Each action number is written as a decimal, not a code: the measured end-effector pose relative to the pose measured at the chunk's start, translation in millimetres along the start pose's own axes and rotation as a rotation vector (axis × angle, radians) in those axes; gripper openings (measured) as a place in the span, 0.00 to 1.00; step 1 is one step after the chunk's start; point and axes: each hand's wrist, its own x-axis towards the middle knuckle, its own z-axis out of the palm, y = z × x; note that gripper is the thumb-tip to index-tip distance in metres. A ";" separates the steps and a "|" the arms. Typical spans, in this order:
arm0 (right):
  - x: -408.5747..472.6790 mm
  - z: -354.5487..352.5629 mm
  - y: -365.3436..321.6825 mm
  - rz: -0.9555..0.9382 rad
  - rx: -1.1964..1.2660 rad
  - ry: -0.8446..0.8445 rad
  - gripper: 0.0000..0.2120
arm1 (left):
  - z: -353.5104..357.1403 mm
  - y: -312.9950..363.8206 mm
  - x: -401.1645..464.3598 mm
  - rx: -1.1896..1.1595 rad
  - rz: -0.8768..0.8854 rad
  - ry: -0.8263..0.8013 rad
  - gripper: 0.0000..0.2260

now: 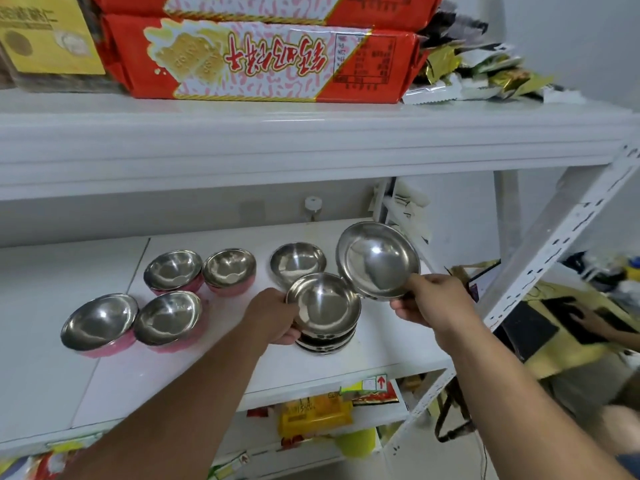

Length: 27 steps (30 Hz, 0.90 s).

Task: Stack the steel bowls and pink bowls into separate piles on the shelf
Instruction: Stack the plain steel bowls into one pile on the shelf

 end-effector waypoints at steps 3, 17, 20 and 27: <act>0.0 12.8 7.6 0.023 0.004 -0.039 0.13 | 2.6 -1.1 0.1 0.008 -0.007 0.021 0.05; 3.6 54.6 29.8 0.103 -0.177 -0.168 0.16 | -11.8 -38.0 -3.8 -0.143 -0.056 0.104 0.16; -1.1 58.4 30.8 0.109 -0.210 -0.196 0.15 | -14.2 -46.0 -6.8 -0.157 -0.048 0.106 0.16; -10.6 48.1 35.4 0.055 -0.260 -0.089 0.15 | -22.7 -59.8 -5.4 -0.222 -0.028 0.104 0.16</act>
